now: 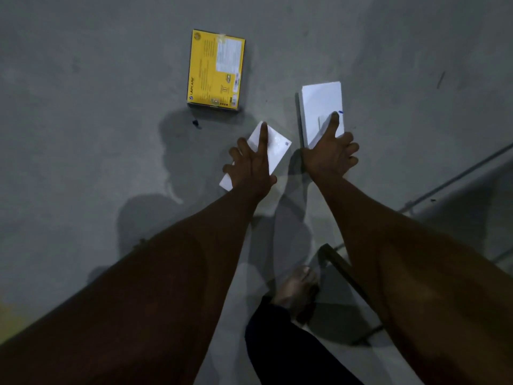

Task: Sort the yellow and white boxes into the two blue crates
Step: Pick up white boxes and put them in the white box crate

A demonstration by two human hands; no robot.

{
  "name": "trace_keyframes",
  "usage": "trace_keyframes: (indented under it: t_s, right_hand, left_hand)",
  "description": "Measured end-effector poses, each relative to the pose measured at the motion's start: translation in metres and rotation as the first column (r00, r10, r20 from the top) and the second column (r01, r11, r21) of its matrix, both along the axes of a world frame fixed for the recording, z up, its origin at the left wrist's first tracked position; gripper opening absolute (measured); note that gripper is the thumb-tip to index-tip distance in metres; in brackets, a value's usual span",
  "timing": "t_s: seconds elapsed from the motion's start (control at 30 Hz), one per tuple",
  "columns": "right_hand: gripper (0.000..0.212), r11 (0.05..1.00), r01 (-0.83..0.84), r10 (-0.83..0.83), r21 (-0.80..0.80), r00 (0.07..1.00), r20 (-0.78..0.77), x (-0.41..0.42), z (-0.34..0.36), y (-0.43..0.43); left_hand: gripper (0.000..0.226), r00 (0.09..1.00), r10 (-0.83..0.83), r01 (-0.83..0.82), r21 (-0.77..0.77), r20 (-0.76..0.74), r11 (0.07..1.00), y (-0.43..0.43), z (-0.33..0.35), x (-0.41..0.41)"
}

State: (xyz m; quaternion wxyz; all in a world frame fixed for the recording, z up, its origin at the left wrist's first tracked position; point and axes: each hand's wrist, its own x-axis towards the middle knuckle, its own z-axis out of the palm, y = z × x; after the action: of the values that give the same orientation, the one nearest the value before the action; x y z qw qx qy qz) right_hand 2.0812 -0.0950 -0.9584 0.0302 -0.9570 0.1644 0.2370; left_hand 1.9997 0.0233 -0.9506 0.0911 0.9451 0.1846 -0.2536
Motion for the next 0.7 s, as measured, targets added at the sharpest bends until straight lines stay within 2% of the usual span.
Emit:
trace_keyframes:
  t_s: [0.1, 0.17, 0.2, 0.23, 0.27, 0.33, 0.37, 0.4, 0.5, 0.53, 0.6, 0.7]
  right_hand:
    - [0.102, 0.996, 0.085, -0.085, 0.028, 0.996, -0.027, -0.003, 0.013, 0.009]
    - [0.091, 0.978, 0.182, -0.18, 0.107, 0.983, -0.023, -0.011, 0.034, 0.021]
    - [0.086, 0.956, 0.238, -0.238, 0.173, 0.971, -0.022, -0.014, 0.049, 0.03]
    - [0.081, 0.918, 0.303, -0.305, 0.254, 0.952, -0.031, -0.016, 0.066, 0.04]
    - [0.077, 0.86, 0.382, -0.387, 0.339, 0.921, -0.056, -0.018, 0.085, 0.05]
    - [0.071, 0.697, 0.531, -0.536, 0.482, 0.832, -0.142, -0.02, 0.132, 0.07]
    - [0.071, 0.595, 0.583, -0.589, 0.553, 0.785, -0.194, -0.021, 0.161, 0.082]
    - [0.072, 0.484, 0.622, -0.624, 0.615, 0.739, -0.255, -0.023, 0.185, 0.092]
    - [0.08, 0.166, 0.682, -0.609, 0.712, 0.639, -0.47, -0.03, 0.278, 0.123]
    - [0.077, 0.085, 0.698, -0.578, 0.711, 0.616, -0.536, -0.033, 0.315, 0.135]
    - [0.074, -0.01, 0.731, -0.51, 0.682, 0.583, -0.633, -0.041, 0.395, 0.159]
    - [0.072, -0.107, 0.717, -0.42, 0.689, 0.595, -0.685, -0.049, 0.498, 0.19]
  left_hand:
    - [0.114, 0.999, 0.031, -0.031, -0.003, -0.031, 1.0, 0.005, 0.009, 0.001]
    - [0.11, 0.987, 0.162, -0.161, -0.031, 0.006, 0.986, 0.015, 0.033, -0.002]
    - [0.106, 0.967, 0.252, -0.247, -0.112, 0.04, 0.963, 0.021, 0.043, -0.003]
    - [0.103, 0.922, 0.386, -0.374, -0.265, -0.008, 0.888, 0.029, 0.058, -0.001]
    - [0.102, 0.847, 0.517, -0.515, -0.431, -0.124, 0.741, 0.038, 0.074, 0.001]
    - [0.096, 0.618, 0.727, -0.707, -0.615, -0.299, 0.348, 0.064, 0.112, 0.001]
    - [0.091, 0.514, 0.787, -0.73, -0.656, -0.342, 0.192, 0.077, 0.14, -0.001]
    - [0.083, 0.442, 0.816, -0.719, -0.691, -0.372, 0.074, 0.088, 0.167, -0.005]
    - [0.056, 0.312, 0.771, -0.627, -0.73, -0.556, -0.273, 0.127, 0.27, -0.02]
    - [0.047, 0.292, 0.742, -0.606, -0.717, -0.604, -0.345, 0.142, 0.311, -0.026]
    - [0.041, 0.265, 0.719, -0.563, -0.708, -0.642, -0.426, 0.17, 0.388, -0.039]
    - [0.049, 0.223, 0.731, -0.525, -0.711, -0.645, -0.468, 0.213, 0.495, -0.059]
